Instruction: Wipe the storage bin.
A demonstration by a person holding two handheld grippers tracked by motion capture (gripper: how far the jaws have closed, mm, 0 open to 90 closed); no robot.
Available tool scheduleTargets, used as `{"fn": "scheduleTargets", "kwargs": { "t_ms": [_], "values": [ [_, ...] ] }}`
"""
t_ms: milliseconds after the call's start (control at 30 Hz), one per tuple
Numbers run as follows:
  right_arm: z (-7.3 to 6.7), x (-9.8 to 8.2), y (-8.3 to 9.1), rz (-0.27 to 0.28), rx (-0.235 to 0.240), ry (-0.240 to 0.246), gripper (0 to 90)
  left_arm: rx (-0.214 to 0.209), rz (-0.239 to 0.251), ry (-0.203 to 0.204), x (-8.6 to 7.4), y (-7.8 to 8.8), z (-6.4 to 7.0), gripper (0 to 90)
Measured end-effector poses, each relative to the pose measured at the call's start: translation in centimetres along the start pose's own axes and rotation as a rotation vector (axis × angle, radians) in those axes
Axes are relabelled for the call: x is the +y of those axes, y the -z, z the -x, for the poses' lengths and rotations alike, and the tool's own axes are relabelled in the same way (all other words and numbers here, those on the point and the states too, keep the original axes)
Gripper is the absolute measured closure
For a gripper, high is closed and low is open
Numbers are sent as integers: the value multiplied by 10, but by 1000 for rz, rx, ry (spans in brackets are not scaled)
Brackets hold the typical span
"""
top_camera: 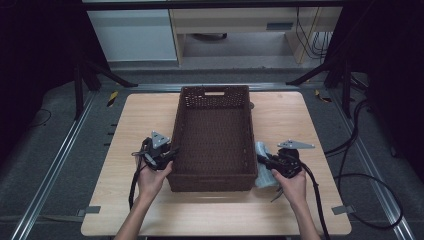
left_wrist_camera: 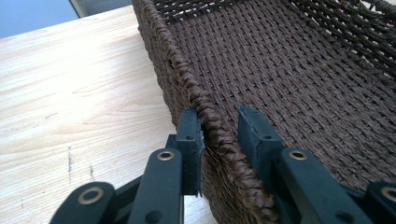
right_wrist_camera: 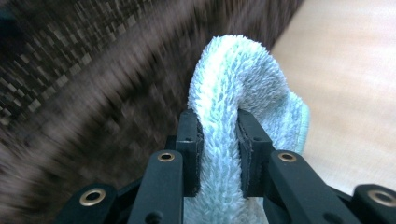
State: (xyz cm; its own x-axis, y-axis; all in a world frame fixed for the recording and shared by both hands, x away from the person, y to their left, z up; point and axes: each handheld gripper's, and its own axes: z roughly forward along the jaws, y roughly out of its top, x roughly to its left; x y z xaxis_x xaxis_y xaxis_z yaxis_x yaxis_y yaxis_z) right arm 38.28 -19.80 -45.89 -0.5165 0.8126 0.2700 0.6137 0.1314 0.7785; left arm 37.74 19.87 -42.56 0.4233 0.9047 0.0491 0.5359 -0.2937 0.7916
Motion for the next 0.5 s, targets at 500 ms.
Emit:
{"fn": "scheduleTargets", "kwargs": {
  "t_ms": [500],
  "values": [
    [-2, -6, 25, 76, 70, -50, 743, -92, 31, -26, -13, 16, -4, 501]
  ]
}}
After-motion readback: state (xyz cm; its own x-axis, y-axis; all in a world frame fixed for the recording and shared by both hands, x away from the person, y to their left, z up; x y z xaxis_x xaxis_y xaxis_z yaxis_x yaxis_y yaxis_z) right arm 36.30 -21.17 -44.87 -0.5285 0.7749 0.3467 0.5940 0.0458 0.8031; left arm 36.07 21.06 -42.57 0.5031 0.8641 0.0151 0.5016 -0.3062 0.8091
